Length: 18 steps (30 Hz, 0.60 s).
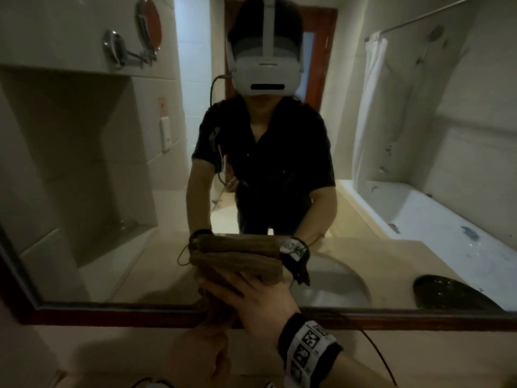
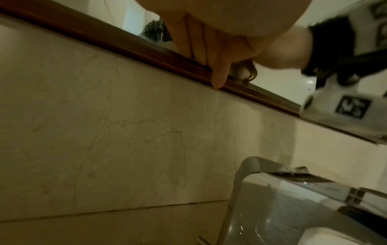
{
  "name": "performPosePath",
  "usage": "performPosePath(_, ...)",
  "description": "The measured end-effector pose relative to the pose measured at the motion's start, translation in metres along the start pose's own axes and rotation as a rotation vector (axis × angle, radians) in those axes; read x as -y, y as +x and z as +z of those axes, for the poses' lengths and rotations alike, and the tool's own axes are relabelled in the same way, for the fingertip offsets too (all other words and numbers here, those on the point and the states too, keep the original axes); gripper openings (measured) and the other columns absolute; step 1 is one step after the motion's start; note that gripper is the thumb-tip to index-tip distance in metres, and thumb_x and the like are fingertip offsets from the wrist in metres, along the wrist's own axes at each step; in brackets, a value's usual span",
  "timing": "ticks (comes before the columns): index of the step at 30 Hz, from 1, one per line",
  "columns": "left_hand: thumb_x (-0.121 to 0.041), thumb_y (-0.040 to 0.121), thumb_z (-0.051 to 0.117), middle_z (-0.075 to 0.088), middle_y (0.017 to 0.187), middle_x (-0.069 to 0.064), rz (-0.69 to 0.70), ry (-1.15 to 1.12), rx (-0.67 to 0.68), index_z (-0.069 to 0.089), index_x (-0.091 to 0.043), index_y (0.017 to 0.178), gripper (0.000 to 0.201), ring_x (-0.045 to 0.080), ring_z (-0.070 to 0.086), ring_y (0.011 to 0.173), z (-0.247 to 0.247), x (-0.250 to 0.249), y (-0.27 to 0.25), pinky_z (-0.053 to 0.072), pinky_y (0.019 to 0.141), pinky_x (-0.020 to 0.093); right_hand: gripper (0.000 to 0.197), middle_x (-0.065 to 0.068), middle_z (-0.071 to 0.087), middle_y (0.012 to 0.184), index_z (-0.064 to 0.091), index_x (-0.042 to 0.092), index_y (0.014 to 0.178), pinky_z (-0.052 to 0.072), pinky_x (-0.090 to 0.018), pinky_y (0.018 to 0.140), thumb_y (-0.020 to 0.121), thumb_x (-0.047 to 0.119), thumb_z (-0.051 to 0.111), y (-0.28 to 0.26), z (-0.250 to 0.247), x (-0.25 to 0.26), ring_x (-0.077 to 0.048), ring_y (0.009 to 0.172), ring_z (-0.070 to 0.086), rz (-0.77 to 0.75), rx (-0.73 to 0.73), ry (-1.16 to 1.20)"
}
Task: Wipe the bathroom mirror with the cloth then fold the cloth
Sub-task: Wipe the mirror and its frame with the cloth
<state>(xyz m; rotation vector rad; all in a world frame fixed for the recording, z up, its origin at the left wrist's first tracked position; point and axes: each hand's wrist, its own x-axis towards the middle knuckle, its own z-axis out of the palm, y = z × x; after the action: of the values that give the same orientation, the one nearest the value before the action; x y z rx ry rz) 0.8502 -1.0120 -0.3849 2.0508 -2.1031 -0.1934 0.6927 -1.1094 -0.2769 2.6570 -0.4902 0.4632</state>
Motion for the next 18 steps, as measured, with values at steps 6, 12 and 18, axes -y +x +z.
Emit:
performPosePath(6, -0.047, 0.087, 0.009, 0.039, 0.151, -0.003, -0.036, 0.150, 0.178, 0.022, -0.028, 0.153, 0.070, 0.018, 0.046, 0.130, -0.081, -0.051, 0.006, 0.040, 0.097, 0.029, 0.065, -0.008, 0.006, 0.162, 0.018, 0.037, 0.153, 0.014, -0.054, 0.115, 0.092, 0.037, 0.040, 0.074, -0.130, -0.041, -0.032, 0.148, 0.007, 0.163, -0.268, -0.110)
performPosePath(12, -0.049, 0.078, 0.017, 0.066, 0.090, -0.013, -0.009, 0.111, -0.086, 0.060, -0.039, 0.125, 0.065, 0.007, 0.059, 0.074, -0.069, -0.030, 0.009, 0.048, 0.069, 0.024, 0.057, -0.011, 0.015, 0.160, 0.024, 0.036, 0.151, 0.002, -0.057, 0.118, 0.098, 0.042, 0.041, 0.101, -0.148, -0.043, -0.034, 0.148, 0.010, 0.296, -0.504, -0.181)
performPosePath(18, -0.034, 0.069, 0.042, 0.061, 0.058, -0.014, 0.037, -0.086, -0.278, 0.071, -0.031, 0.071, 0.029, 0.001, 0.055, 0.046, -0.057, -0.033, 0.000, 0.043, 0.042, 0.015, 0.064, -0.003, 0.012, 0.160, 0.026, 0.036, 0.152, 0.002, -0.046, 0.118, 0.094, 0.040, 0.053, 0.034, -0.022, 0.002, -0.031, 0.146, 0.013, 0.127, -0.350, -0.138)
